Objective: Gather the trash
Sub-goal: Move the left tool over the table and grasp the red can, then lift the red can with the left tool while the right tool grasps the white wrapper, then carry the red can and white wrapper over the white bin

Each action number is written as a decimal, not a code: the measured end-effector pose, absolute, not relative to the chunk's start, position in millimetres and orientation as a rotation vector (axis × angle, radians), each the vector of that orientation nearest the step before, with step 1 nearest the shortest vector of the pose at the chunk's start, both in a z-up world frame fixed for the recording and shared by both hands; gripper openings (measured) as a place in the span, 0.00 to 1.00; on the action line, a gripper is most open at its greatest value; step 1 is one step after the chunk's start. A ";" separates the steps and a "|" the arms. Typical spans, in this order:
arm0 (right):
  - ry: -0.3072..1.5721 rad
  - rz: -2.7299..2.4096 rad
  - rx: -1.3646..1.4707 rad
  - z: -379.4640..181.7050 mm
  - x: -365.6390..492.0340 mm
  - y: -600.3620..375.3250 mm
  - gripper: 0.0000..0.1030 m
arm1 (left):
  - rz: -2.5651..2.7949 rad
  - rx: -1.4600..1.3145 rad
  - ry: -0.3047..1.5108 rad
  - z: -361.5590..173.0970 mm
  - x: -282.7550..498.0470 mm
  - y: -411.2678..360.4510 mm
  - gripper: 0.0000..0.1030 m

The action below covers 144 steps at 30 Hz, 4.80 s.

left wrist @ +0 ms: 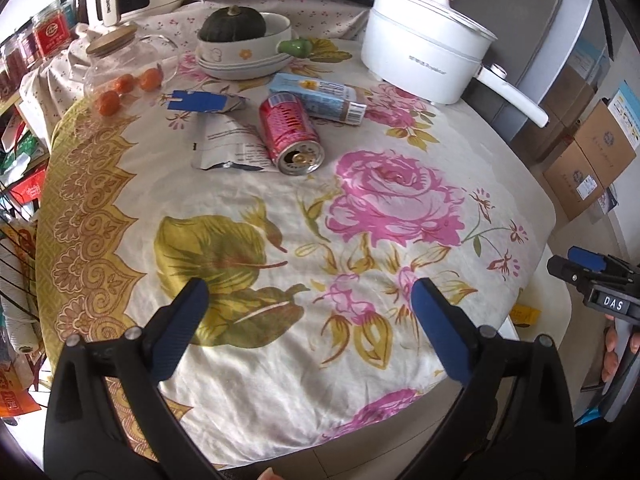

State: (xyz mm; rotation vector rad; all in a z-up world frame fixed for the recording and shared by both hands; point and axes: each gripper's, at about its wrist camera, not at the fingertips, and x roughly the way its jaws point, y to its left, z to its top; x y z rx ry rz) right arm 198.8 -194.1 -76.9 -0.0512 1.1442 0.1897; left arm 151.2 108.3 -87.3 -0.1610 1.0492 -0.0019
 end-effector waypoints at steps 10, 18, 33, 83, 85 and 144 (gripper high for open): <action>1.139 0.232 -0.019 -76.0 228.1 -165.8 0.75 | 0.080 -0.302 1.038 -97.4 206.7 143.1 0.95; 1.162 0.204 -0.023 -85.5 240.0 -173.5 0.75 | 0.082 -0.298 1.023 -106.4 276.4 128.6 0.76; 1.188 0.172 -0.040 -94.9 246.2 -187.3 0.75 | 0.103 -0.272 1.125 -142.3 317.8 117.9 0.55; 1.148 0.429 0.267 -133.6 317.4 77.0 0.72 | 0.138 -0.483 0.845 -64.1 114.6 293.4 0.53; 1.151 0.428 0.322 -136.9 323.8 78.6 0.70 | 0.135 -0.493 0.843 -63.3 114.5 293.5 0.53; 1.066 0.254 0.138 -46.0 184.3 -231.6 0.16 | -0.293 -0.198 0.966 -68.7 152.8 25.3 0.53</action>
